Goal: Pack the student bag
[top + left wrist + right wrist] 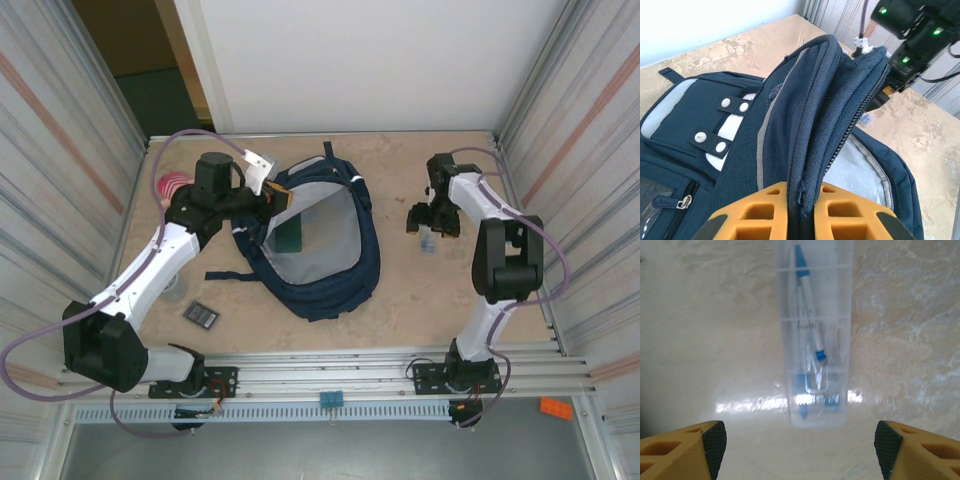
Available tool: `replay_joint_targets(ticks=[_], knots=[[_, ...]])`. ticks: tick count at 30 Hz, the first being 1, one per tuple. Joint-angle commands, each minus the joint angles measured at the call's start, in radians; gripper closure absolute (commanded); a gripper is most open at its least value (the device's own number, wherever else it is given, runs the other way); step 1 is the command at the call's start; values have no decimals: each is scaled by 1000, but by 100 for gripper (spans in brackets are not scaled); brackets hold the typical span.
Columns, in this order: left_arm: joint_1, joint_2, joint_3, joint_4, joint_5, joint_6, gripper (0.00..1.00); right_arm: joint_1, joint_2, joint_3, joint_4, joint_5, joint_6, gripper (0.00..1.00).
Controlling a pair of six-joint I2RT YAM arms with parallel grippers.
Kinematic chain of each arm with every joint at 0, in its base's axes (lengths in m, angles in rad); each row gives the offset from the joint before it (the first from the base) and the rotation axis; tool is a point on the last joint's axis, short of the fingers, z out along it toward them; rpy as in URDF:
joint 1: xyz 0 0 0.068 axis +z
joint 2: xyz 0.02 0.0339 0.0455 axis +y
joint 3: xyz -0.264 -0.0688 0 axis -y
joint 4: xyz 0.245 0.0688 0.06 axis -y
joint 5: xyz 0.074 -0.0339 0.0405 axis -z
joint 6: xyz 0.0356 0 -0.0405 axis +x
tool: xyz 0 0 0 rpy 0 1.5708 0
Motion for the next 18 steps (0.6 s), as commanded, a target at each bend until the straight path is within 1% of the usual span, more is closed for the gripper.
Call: replay_joint_targets(ticks=[1,7,13,16,18], knots=[[12,-53,24,88,37,-26,95,-10,72,46,-25,32,-5,22],[12,-43,35,77,34,-21,94,-36,160,102,-17,25,-8,24],[11,-36,42,72,38,-18,95,-47,212,116,1,-8,-10,29],[11,-35,42,71,39,-19,95,-47,233,117,4,-12,-10,34],[11,-32,45,71,37,-19,95,-48,245,115,8,-16,-12,39]])
